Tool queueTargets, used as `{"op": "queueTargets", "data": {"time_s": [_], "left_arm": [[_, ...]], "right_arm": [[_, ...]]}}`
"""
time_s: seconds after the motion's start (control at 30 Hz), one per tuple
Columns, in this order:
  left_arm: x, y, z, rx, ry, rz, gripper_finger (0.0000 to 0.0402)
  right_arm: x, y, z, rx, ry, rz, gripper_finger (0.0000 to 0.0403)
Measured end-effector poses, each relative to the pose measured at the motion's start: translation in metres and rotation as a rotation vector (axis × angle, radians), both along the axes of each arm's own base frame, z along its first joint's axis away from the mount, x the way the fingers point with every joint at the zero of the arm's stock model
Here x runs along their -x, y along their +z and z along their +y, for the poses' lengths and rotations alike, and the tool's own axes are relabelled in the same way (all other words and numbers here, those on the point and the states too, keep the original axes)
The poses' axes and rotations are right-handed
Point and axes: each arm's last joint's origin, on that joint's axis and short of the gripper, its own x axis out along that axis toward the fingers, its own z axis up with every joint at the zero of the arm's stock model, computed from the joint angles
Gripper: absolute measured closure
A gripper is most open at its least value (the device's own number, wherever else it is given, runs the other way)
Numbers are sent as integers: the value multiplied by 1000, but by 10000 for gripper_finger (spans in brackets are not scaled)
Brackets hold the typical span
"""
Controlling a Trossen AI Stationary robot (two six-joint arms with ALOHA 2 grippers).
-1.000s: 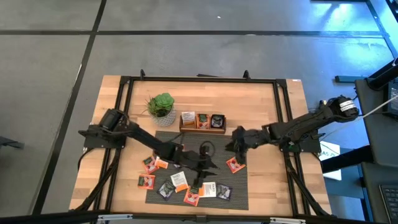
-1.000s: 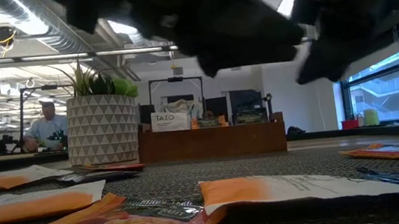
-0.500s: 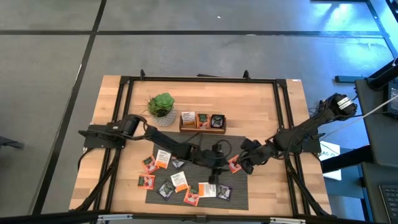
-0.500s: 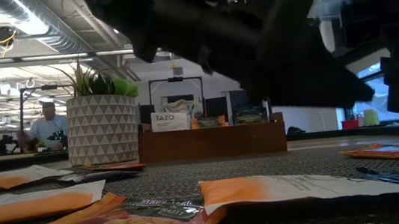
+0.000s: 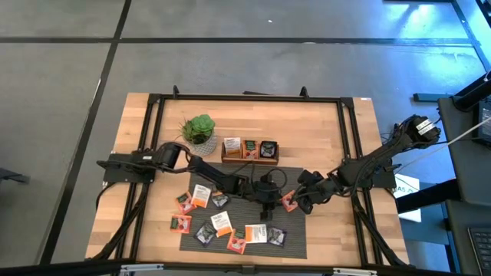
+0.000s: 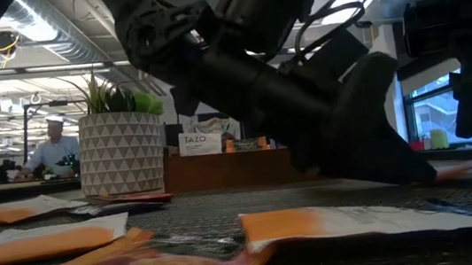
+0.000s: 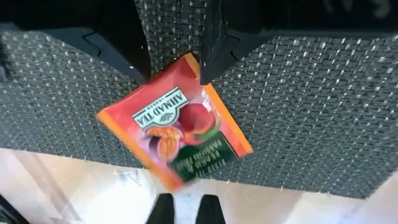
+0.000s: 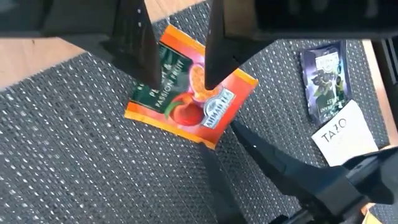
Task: Pick & Place Tea
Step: Put the orange tea bag into the middle section of the wooden organizer
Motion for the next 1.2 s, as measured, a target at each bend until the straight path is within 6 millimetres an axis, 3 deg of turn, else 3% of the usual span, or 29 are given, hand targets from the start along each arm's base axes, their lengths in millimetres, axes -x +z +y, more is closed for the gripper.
{"op": "queueTargets", "data": {"time_s": [0.33, 0.73, 1.2], "left_arm": [[1, -2, 0, -10, -1, 28, 265], [2, -3, 0, -13, 1, 35, 265], [2, -4, 0, -12, 1, 39, 265]], "right_arm": [[7, -5, -4, -10, -88, 88, 255], [3, -21, -1, -6, -143, 164, 199], [-2, -23, 5, -114, -138, 169, 194]]}}
